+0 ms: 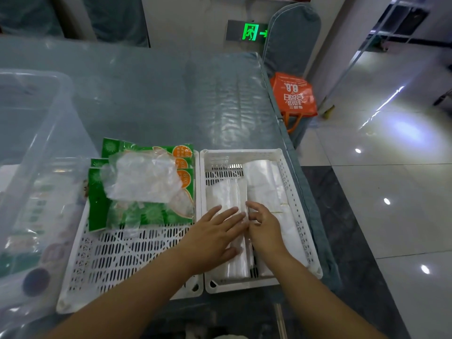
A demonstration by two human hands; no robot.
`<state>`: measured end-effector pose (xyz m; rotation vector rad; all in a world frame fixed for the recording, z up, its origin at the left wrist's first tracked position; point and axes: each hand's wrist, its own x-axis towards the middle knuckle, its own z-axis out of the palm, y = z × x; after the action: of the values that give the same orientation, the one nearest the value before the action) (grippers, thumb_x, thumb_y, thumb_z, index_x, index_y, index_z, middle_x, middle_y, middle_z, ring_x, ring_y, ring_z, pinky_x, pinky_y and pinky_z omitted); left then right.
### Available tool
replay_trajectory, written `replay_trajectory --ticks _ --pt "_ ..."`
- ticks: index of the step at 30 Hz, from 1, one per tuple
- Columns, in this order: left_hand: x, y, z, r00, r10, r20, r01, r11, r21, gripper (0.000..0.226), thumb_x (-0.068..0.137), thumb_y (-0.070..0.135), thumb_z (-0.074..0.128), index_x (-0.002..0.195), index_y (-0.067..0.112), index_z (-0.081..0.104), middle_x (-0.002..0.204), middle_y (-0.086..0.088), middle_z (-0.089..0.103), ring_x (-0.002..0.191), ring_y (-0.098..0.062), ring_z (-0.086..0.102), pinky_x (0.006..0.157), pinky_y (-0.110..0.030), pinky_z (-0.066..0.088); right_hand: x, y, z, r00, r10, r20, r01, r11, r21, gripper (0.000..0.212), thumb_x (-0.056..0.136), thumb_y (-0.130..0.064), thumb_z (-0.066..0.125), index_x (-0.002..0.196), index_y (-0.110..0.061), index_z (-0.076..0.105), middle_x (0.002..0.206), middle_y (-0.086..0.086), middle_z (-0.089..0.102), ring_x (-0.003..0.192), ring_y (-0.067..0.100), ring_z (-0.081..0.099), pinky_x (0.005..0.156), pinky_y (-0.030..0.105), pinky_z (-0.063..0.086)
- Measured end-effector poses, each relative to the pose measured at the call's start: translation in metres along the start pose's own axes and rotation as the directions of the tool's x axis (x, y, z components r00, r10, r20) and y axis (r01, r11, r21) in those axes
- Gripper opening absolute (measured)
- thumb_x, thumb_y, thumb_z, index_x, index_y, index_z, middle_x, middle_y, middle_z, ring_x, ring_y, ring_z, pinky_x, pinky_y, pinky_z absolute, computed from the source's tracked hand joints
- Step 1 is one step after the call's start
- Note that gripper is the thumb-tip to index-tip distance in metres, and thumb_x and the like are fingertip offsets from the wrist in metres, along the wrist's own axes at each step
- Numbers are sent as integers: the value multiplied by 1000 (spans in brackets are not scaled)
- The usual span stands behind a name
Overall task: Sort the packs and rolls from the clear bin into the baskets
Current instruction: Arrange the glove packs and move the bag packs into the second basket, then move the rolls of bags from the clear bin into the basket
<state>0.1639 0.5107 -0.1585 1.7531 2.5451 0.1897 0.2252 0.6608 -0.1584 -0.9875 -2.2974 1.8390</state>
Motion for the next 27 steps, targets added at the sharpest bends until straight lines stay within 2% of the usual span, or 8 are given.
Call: replay_trajectory --ticks 3,5,9,14,18,21,24,27 --pt "-1 3 3 1000 -21 16 21 1000 -7 56 89 52 32 137 22 38 145 0 42 136 -18 31 110 -47 16 1 1 -2 1000 -8 -9 8 998 -60 45 85 3 51 119 -27 56 97 -6 61 85 8 61 64 12 49" --pt "-2 3 10 999 -25 42 28 997 -65 58 91 51 28 142 24 27 152 -1 29 141 -18 18 113 -44 7 1 3 -5 1000 -19 1 19 990 -136 46 85 2 51 120 -28 56 97 -9 60 82 5 60 60 8 46" --pt "0 3 21 988 -1 156 11 998 -62 62 91 45 31 145 26 7 157 0 9 143 -19 2 114 -41 4 -2 8 -11 998 -61 -11 51 910 -411 47 89 -1 45 127 -29 50 100 -8 57 87 4 55 76 15 44" --pt "2 4 19 987 -14 159 22 999 -49 60 90 35 37 144 22 16 155 -2 17 142 -23 12 113 -43 14 -9 12 -9 988 -148 -49 89 792 -603 42 92 -7 46 129 -26 47 111 1 65 95 12 60 78 21 45" --pt "-3 2 -1 986 -79 145 91 992 -85 58 88 28 46 141 19 27 154 -5 23 140 -23 17 112 -40 17 -11 0 -9 966 -246 -78 112 671 -733 37 89 -16 51 126 -23 51 117 -2 63 98 15 61 74 24 44" --pt "-14 1 -34 976 -200 84 210 968 -136 54 88 30 49 138 21 33 152 -3 27 138 -21 22 110 -38 20 -13 -20 -6 946 -315 -74 157 648 -746 28 88 -15 54 115 -22 60 116 -3 63 100 14 59 77 26 47" --pt "-36 2 -85 922 -379 -76 345 895 -281 52 87 36 49 136 24 37 148 1 35 134 -18 31 108 -35 23 -18 -55 8 906 -420 -45 281 678 -679 21 88 -12 56 104 -22 65 109 -4 66 90 12 62 74 23 48" --pt "-70 -3 -142 833 -454 -315 375 883 -282 41 85 35 53 124 24 51 127 3 58 116 -18 51 96 -35 39 -29 -105 38 792 -609 37 499 611 -615 15 87 -12 58 97 -19 68 97 -1 70 83 14 64 73 29 53"
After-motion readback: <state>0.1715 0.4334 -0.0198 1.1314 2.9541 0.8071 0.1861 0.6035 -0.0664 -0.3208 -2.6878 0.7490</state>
